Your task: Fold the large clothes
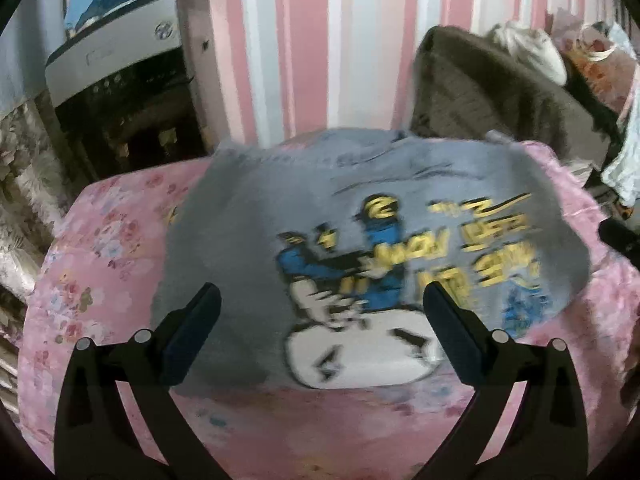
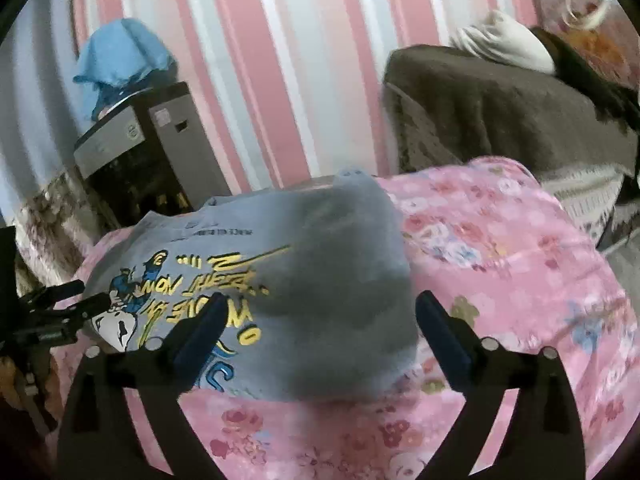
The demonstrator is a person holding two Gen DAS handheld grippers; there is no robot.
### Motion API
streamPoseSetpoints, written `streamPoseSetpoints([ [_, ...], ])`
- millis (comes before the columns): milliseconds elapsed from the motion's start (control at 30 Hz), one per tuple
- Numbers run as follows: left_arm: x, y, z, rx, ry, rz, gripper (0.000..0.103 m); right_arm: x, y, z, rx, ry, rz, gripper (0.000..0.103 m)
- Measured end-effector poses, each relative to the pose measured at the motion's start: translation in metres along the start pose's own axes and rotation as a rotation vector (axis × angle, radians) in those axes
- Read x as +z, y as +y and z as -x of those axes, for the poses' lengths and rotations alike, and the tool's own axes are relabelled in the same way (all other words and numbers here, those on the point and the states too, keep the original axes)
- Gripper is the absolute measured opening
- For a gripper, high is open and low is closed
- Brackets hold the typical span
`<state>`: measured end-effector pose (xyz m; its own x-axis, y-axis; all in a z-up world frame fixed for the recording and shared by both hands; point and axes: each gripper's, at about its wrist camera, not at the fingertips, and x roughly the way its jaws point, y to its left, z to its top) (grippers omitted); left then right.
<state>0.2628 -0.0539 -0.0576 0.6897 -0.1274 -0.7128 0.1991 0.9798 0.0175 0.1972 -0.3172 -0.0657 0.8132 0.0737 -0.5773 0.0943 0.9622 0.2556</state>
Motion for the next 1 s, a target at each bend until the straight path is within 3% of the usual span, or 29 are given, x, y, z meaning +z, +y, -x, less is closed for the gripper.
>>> streamPoseSetpoints([
  [233,-0.001,-0.038,0.002,-0.042,-0.012,-0.038,0.100,-0.019,-0.007,-0.011,-0.022,0.055,-0.016,0.095],
  [467,-0.002,-0.050,-0.021,-0.085,0.035,0.023,0.100,-0.021,-0.013,-0.013,-0.035,0.057,-0.024,0.095],
  [933,0.002,-0.067,-0.038,-0.046,0.001,-0.002,0.100,-0.034,-0.024,-0.020,-0.062,0.067,-0.064,0.095],
  [1000,0.002,-0.069,-0.038,-0.043,-0.012,0.002,0.096,-0.036,-0.024,-0.022,-0.062,0.074,-0.061,0.095],
])
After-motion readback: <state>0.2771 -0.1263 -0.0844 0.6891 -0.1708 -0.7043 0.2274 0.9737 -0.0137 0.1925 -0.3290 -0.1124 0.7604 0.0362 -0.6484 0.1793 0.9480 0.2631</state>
